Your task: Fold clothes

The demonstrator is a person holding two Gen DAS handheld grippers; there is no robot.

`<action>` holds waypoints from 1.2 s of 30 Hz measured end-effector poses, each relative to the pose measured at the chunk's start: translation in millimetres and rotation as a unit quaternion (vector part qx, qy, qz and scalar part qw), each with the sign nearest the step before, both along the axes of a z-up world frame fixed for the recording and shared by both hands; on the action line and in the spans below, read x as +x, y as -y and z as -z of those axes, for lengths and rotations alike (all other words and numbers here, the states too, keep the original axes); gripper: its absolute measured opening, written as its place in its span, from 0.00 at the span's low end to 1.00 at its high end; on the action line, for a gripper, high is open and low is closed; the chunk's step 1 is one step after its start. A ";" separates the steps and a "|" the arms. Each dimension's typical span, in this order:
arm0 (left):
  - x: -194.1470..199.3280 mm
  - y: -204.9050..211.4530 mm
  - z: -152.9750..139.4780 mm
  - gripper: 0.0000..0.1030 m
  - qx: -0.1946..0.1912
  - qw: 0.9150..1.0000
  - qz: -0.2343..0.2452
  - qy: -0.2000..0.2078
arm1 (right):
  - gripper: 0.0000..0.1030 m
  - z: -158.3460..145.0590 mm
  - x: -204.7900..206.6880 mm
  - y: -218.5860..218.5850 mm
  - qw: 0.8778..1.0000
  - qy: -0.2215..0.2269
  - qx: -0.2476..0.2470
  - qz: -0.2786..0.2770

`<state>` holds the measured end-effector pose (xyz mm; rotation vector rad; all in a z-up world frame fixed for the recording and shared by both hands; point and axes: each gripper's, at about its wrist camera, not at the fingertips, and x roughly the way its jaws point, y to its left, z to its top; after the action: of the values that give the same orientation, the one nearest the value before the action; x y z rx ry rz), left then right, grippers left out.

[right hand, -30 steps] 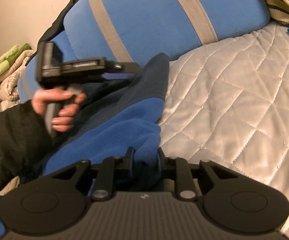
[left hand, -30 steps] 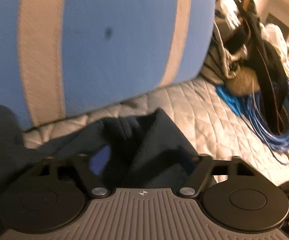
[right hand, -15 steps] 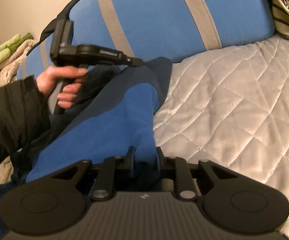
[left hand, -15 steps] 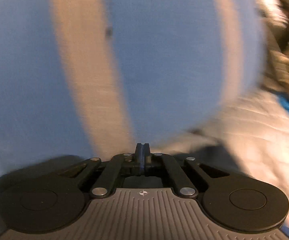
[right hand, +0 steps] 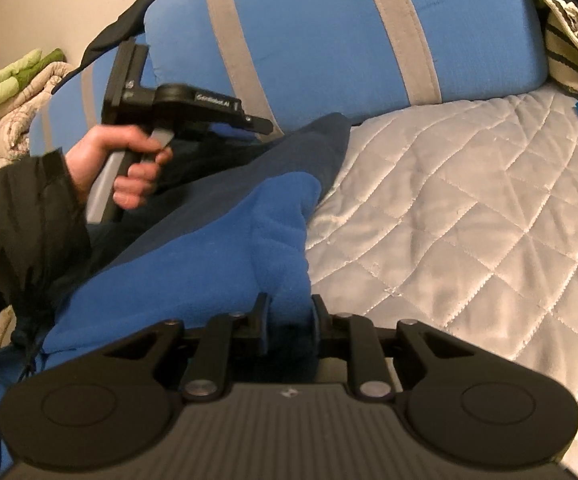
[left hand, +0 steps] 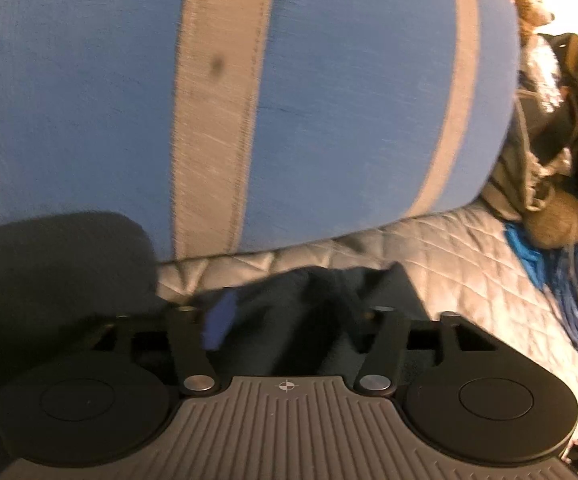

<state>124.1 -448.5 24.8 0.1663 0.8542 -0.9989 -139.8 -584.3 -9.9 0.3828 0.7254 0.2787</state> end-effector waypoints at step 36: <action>9.8 -63.9 -36.0 0.52 0.032 0.997 -0.064 0.030 | 0.84 -49.5 -49.3 7.6 0.993 0.008 -0.119 0.015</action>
<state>134.0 -384.6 60.8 0.1941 0.8319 -0.8434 -189.1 -592.0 39.6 0.1644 0.7275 0.1632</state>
